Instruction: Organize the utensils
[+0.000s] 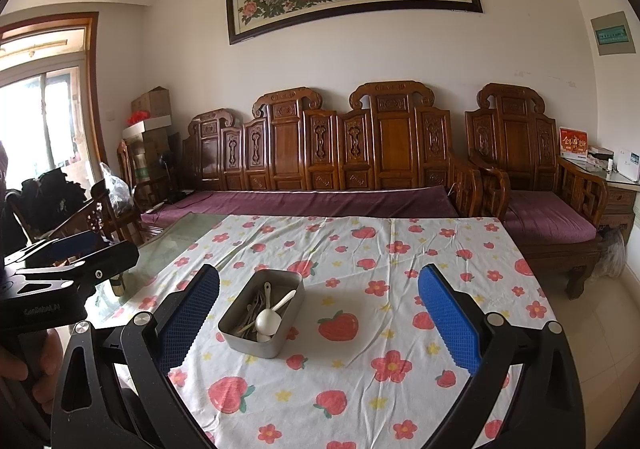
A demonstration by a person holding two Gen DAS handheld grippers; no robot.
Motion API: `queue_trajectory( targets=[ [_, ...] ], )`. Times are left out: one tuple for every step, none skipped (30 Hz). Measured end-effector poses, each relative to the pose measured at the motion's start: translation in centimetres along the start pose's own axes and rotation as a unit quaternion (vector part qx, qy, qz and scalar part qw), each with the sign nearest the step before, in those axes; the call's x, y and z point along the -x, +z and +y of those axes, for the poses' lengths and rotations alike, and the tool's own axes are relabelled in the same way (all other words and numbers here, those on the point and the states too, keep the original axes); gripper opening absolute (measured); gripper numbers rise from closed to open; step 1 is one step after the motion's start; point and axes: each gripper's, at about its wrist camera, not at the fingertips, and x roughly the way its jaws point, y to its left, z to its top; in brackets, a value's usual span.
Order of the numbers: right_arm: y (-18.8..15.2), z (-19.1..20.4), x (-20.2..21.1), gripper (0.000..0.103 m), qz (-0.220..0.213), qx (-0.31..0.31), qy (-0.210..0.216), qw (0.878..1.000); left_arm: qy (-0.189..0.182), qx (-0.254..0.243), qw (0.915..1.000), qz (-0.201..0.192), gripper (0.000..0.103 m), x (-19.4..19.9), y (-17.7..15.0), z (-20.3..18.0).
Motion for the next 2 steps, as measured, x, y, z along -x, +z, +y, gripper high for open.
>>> queue_trajectory(
  targets=[
    [0.00,-0.02,0.01,0.100,0.000,0.000,-0.001,1.000,0.000,0.001,1.0000,0.000,0.095,-0.03,0.11,0.03],
    [0.00,-0.03,0.01,0.100,0.000,0.000,0.000,1.000,0.000,0.001,1.0000,0.000,0.095,-0.01,0.24,0.01]
  ],
)
